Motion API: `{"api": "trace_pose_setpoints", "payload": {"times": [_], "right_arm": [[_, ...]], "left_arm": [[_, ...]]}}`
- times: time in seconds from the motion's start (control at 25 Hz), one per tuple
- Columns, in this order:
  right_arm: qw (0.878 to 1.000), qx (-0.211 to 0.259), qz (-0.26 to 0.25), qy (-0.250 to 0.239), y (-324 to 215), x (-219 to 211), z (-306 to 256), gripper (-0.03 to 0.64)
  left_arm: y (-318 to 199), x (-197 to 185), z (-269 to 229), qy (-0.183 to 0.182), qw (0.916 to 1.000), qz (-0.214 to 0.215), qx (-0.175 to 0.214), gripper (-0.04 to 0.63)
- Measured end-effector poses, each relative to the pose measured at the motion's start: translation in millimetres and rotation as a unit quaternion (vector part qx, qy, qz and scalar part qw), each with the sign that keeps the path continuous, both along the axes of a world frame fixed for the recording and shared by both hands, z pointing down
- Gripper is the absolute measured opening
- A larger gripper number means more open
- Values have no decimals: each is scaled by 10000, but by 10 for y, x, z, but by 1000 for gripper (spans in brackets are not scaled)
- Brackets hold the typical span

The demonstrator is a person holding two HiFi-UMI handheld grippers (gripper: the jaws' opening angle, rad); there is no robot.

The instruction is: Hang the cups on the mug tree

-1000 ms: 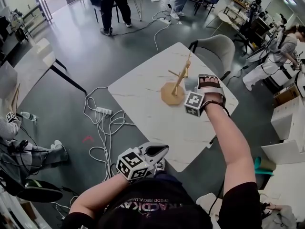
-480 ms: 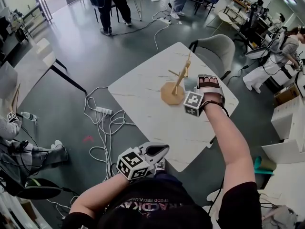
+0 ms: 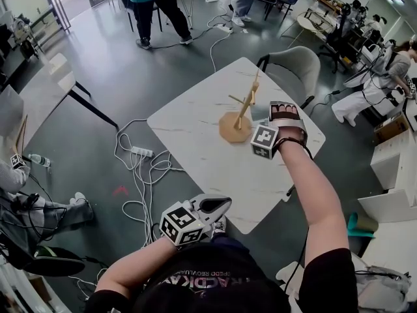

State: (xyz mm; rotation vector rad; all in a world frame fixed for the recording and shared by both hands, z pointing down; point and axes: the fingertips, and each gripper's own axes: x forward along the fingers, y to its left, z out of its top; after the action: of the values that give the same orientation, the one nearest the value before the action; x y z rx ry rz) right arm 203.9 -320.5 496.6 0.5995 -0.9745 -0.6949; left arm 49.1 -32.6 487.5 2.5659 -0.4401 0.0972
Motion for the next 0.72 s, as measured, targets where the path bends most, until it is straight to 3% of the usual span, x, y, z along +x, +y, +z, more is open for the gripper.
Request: {"api": "trace_pose_setpoints", "payload": {"times": [0.36,0.72], "right_arm": [[9998,18,-211,27,22,-20,36,281],[9959,371,-440,-691,285,-65,-126,266]], "left_arm": [[-7,-10,-4,-8,10000,40,28,-3],[64,58,-34,-7,9998,209,45,-3]]}}
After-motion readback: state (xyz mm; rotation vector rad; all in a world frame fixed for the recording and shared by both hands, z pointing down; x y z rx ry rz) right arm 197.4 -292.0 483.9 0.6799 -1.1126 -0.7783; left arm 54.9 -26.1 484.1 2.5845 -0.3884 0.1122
